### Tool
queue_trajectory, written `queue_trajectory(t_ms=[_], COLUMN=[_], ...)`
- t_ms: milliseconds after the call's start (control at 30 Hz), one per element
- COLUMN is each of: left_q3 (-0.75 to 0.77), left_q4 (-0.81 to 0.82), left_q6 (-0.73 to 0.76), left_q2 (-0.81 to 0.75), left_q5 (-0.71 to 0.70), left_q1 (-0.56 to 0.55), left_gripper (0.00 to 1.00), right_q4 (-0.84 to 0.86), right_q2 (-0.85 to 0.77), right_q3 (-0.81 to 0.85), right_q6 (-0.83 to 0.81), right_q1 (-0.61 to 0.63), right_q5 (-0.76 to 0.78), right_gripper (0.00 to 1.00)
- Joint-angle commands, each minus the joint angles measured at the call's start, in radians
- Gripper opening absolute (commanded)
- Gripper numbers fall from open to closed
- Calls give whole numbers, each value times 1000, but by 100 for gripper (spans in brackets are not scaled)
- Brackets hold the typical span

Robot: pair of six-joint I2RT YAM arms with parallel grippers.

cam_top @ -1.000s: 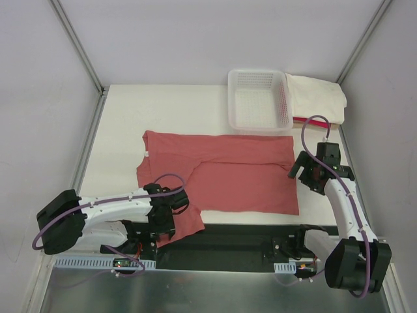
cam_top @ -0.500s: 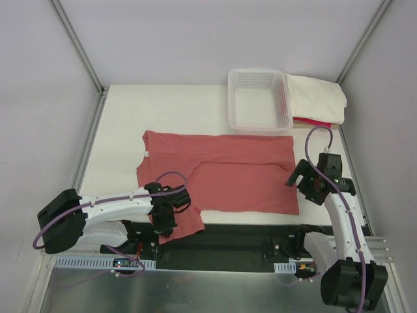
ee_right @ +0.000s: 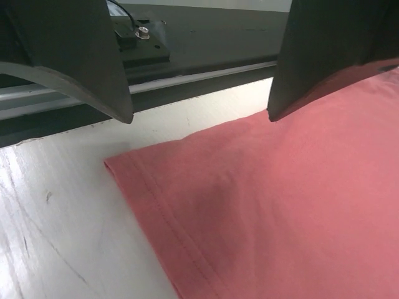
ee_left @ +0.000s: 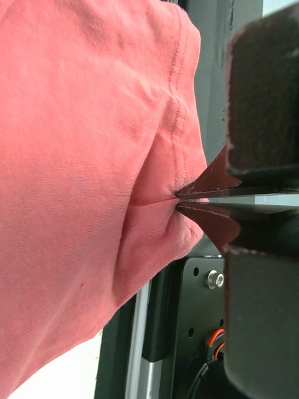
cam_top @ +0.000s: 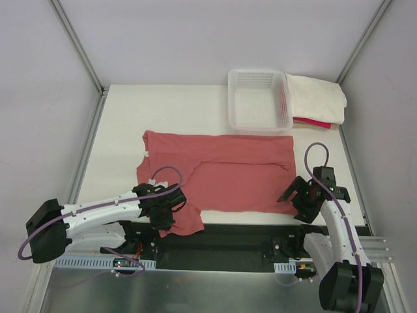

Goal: Fold and stack the t-shirts
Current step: Grap the side of the flattened tshirt closest away from the robot with both arms

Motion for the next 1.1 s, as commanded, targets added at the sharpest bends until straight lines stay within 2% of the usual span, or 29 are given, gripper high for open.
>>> queue_trajectory(t_ms=[0,100,300,467,667,767,833,1067], left_q3=[28,31,35,49,66,80,91,175], left_q4=[-28,-39,-42,-41,-42,-42,-41,-41], left_q6=[31,39,64,85,103,114,123,198], left_q2=[-21,-24,-36,-35,-35,-38,-39,-24], left_q5=[-50,-57,-57,-52,-49,-49,-57,-80], left_q1=[-6,10,53,79,100,109,122,177], left_gripper=[0,0,0,0,0,0,0,0], right_q4=[-4,26,78,99,136,159,177,194], right_q2=[38,79,137,159,211,234,239,216], right_q3=[-29,-38,-50,-43,-37,-35,-31,54], right_q6=[71,86,102,97,69,54,40,-44], right_q1=[-6,-6,-6,-6,-6,-6,-6,-3], right_q5=[26,47,81,133,119,115,86,52], right_gripper=[88,72,52,41,24,12,1,1])
